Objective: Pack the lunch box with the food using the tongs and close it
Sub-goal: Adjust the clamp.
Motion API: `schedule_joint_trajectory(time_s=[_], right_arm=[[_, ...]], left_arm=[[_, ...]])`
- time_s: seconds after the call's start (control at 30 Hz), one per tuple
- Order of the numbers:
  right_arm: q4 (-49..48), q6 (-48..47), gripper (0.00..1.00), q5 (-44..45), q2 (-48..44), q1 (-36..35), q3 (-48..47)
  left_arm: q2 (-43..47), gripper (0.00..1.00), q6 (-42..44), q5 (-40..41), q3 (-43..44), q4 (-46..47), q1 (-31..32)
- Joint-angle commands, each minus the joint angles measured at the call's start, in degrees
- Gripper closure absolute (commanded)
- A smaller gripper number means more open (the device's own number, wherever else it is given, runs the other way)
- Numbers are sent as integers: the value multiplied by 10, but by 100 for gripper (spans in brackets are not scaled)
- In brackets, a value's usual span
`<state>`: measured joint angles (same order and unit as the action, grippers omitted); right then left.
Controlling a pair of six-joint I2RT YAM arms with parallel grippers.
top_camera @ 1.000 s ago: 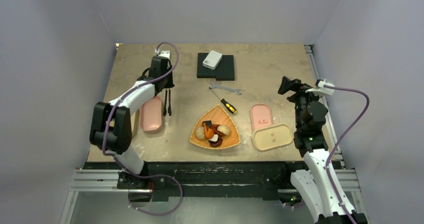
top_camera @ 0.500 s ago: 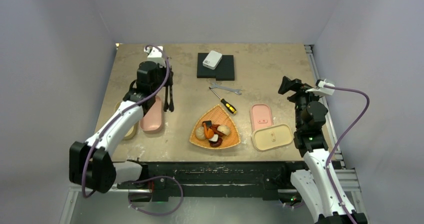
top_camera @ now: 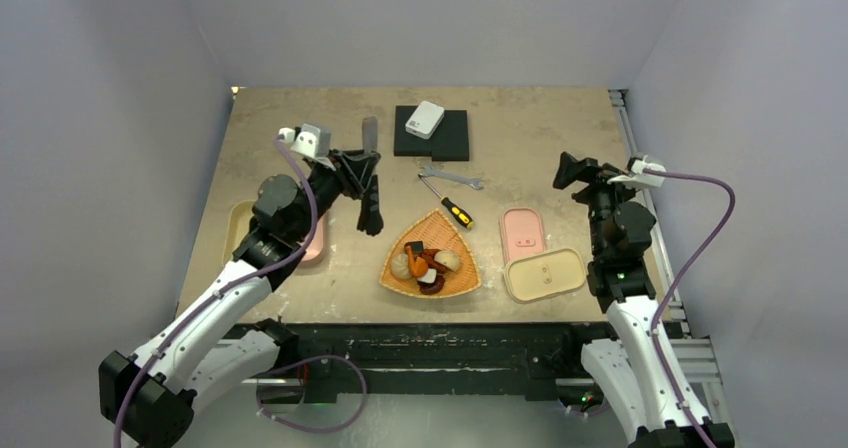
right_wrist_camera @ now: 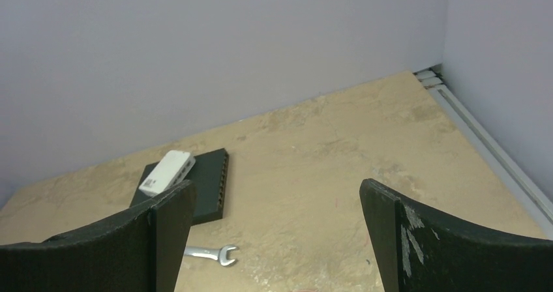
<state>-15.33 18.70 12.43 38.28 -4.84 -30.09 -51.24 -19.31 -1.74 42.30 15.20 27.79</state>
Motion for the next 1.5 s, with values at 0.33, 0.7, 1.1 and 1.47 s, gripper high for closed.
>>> schedule_joint_trajectory(time_s=[0.33, 0.7, 1.1, 1.47], right_arm=[[-163, -4, 1, -329, 115, -197, -51], [-283, -4, 1, -256, 294, -408, -110], [-258, -13, 7, -179, 430, -451, -183], [-258, -25, 39, -166, 485, -476, -196]], left_arm=[[-47, 77, -133, 73, -18, 89, 46], [-75, 77, -171, 80, -8, 38, 45], [-63, 77, -192, 77, -20, 21, 46], [-45, 75, -202, 100, -22, -30, 46]])
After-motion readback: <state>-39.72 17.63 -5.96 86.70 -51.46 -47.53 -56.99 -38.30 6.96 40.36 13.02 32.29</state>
